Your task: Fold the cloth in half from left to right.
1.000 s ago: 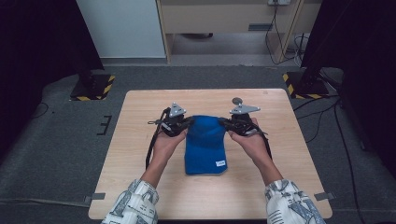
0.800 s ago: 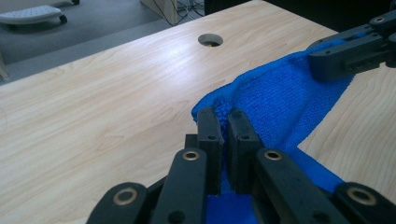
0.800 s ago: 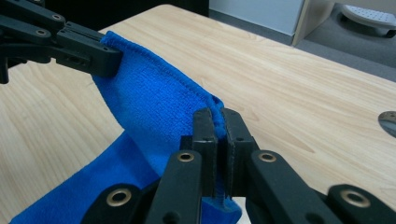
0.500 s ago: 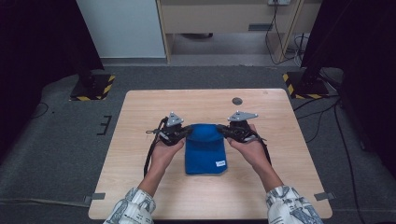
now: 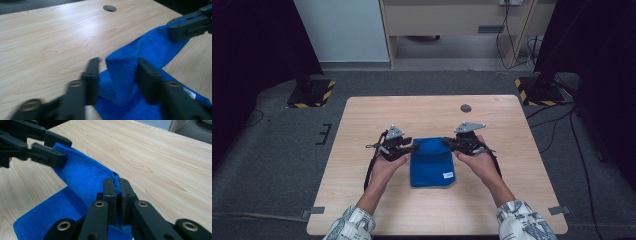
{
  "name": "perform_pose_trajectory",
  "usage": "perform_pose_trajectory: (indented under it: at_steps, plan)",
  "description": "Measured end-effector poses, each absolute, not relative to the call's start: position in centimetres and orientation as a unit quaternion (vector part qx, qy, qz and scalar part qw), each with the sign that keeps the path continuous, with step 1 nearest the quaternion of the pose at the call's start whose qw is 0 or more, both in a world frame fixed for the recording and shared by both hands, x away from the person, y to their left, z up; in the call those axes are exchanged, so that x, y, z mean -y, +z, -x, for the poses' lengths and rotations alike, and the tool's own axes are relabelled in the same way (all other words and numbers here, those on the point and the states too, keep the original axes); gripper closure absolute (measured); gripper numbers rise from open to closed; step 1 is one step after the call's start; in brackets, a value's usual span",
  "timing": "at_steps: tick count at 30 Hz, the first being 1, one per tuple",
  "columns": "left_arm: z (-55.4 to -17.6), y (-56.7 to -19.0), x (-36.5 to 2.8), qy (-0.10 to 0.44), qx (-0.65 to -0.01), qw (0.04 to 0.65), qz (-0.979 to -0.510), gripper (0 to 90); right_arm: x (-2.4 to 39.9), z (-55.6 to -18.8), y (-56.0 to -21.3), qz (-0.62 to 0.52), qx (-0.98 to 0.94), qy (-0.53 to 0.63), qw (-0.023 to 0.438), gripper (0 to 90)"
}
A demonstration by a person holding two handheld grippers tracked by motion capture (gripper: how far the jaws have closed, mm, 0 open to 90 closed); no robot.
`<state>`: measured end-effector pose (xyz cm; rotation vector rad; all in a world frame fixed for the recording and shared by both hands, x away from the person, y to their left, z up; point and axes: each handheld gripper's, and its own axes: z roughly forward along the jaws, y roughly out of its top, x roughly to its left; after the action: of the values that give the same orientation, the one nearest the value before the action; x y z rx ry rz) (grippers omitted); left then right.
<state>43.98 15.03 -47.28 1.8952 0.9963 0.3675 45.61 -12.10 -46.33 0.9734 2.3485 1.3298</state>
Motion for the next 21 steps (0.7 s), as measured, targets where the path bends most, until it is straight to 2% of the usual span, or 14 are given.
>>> perform_pose_trajectory:
  at_steps: [2, 9, 15, 21]
  plan:
    - [-43.9, -47.3, -15.1, 0.145, -0.409, 0.469, -0.769, 36.6, 12.1, -45.6, -46.3, -0.337, -0.811, 0.459, 0.135, 86.2]
    - [-43.5, -47.2, -15.4, 0.131, -0.412, 0.484, -0.761, 19.9, 12.0, -45.5, -46.4, -0.336, -0.813, 0.458, 0.130, 86.2]
    - [-43.5, -47.2, -15.9, 0.128, -0.415, 0.485, -0.760, 11.3, 11.8, -45.5, -46.6, -0.340, -0.812, 0.458, 0.125, 86.2]
    - [-43.2, -47.0, -16.4, 0.132, -0.411, 0.479, -0.765, 9.9, 11.6, -45.3, -46.9, -0.338, -0.814, 0.457, 0.122, 86.2]
